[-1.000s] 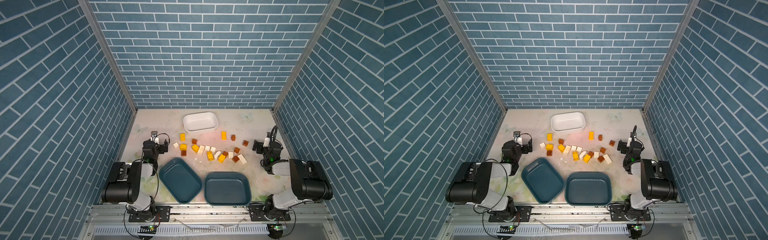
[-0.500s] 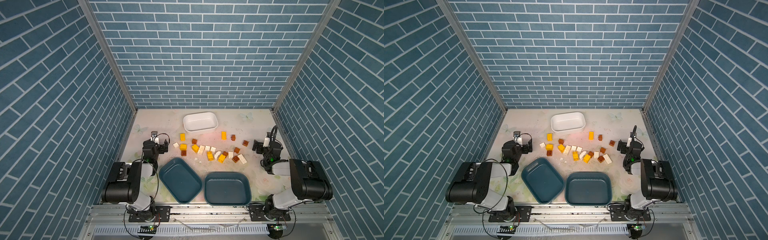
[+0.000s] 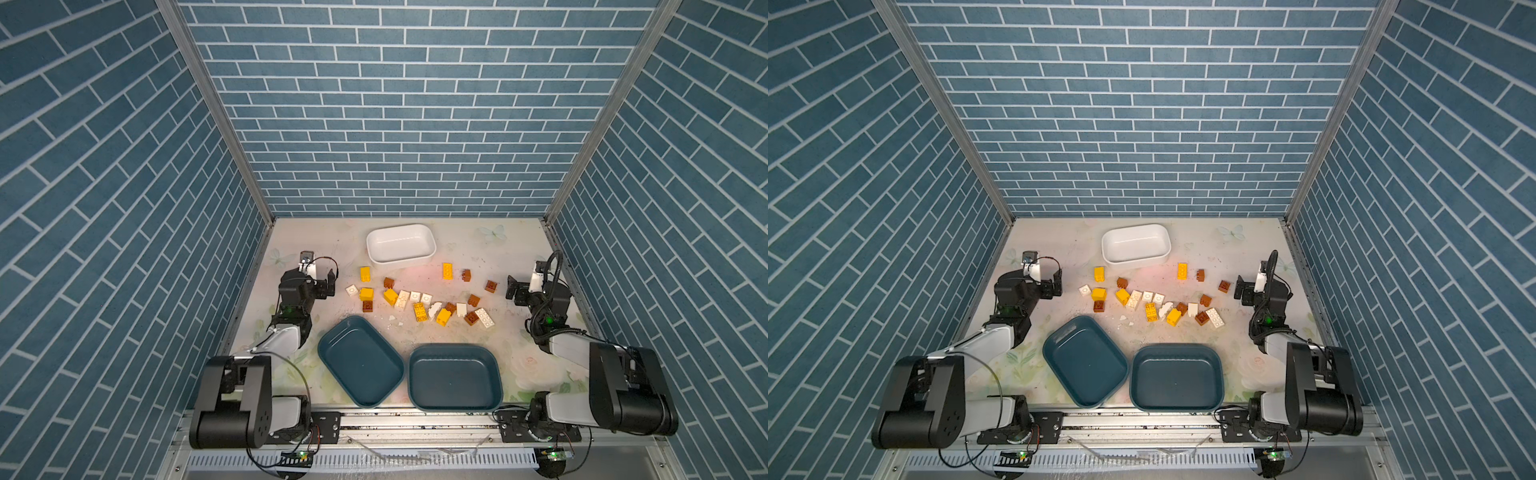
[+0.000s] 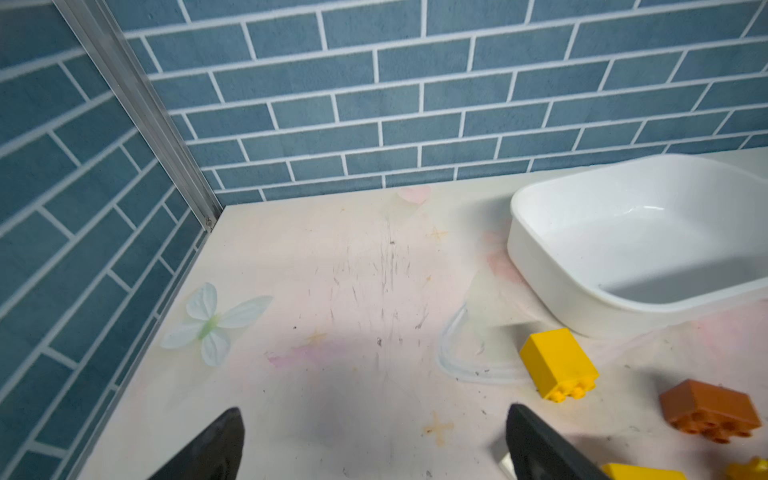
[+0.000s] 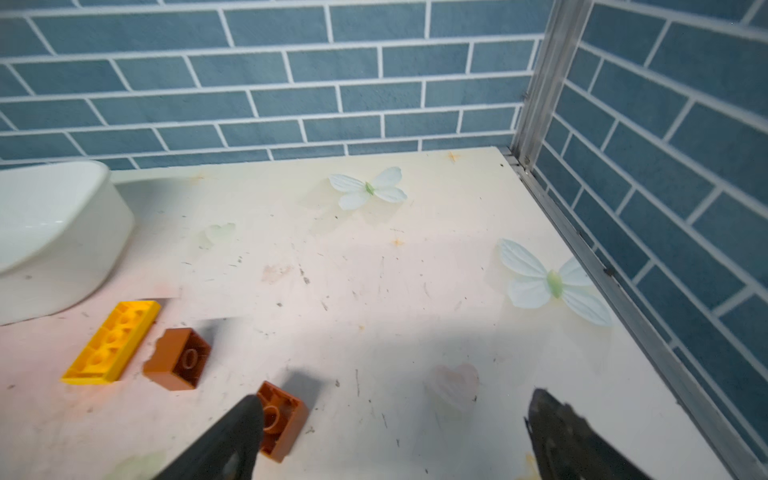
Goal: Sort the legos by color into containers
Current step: 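Reach the left gripper to a small white brick and close on it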
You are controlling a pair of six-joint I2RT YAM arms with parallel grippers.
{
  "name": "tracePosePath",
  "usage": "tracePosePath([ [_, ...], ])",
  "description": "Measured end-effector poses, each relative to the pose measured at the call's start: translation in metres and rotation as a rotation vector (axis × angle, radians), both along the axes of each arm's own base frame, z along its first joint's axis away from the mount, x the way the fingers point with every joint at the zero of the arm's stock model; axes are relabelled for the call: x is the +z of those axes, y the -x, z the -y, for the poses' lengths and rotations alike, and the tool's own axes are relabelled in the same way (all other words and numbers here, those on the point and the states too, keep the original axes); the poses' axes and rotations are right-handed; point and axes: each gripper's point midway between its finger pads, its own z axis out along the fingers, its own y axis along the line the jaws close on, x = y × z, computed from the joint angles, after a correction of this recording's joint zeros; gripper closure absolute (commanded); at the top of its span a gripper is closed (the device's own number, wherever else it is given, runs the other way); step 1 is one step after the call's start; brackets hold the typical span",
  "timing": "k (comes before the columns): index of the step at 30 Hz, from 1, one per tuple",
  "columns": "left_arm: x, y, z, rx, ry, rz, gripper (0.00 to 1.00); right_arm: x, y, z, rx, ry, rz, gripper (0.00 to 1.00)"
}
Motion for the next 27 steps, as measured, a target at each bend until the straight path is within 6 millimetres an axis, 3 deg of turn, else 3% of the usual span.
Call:
tracePosePath([
  [4,0.056,-0.009,0.011,-0.009,-0.008,0.000,0.00,0.031,0.003,-0.018,0.104,-0.021,0.025,0.01],
  [6,0.070,-0.009,0.018,-0.016,-0.014,-0.027,0.00,0.046,0.005,-0.029,0.162,-0.031,0.032,0.01],
  [8,0.073,-0.006,0.024,-0.030,-0.020,-0.081,0.00,0.058,0.009,-0.041,0.222,-0.043,0.029,0.01],
  [13,0.043,0.015,0.047,-0.202,-0.080,-0.305,0.01,0.072,0.024,-0.078,0.390,-0.076,-0.036,0.01],
  [20,-0.016,0.037,0.082,-0.546,-0.156,-0.613,0.00,0.072,0.059,-0.139,0.633,-0.095,-0.171,0.01],
  [27,-0.073,0.041,0.087,-0.698,-0.212,-0.799,0.07,0.067,0.083,-0.169,0.748,-0.083,-0.252,0.01],
])
